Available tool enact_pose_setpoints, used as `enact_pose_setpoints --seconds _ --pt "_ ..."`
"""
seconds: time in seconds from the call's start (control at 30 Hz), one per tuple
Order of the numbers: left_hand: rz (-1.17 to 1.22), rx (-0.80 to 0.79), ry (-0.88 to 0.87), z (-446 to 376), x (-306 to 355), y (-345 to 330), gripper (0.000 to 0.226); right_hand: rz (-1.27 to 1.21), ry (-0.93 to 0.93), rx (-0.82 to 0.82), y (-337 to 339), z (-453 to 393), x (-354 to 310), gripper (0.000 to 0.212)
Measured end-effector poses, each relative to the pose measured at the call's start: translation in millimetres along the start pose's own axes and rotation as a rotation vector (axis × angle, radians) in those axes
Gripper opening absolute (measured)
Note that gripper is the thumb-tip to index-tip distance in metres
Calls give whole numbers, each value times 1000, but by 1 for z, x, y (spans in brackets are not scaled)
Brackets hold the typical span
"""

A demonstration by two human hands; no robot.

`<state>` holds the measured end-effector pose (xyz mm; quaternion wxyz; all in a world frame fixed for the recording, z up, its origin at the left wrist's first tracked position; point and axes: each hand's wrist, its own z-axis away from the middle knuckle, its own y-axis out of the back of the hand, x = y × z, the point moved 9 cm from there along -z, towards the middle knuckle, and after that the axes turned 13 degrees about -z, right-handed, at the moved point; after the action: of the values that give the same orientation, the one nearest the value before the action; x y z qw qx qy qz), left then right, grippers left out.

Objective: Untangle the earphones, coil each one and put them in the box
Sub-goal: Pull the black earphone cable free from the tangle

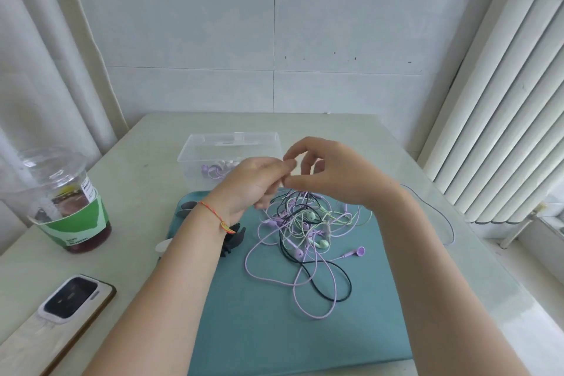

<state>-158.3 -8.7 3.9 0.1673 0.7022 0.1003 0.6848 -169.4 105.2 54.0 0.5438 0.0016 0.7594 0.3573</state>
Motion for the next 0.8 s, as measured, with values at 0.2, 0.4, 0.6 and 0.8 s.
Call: enact_pose_setpoints --seconds 0.2,0.4,0.6,0.8 --pt "291 386 47 -3 -19 51 35 -50 -114 60 20 3 16 6" --pt "277 441 114 -2 -28 57 35 -121 -79 180 49 9 17 11" --pt "-194 244 -83 -3 8 24 37 82 -24 -60 8 6 0 9" --pt "130 -96 55 0 -1 -33 32 143 -39 78 14 -3 8 6"
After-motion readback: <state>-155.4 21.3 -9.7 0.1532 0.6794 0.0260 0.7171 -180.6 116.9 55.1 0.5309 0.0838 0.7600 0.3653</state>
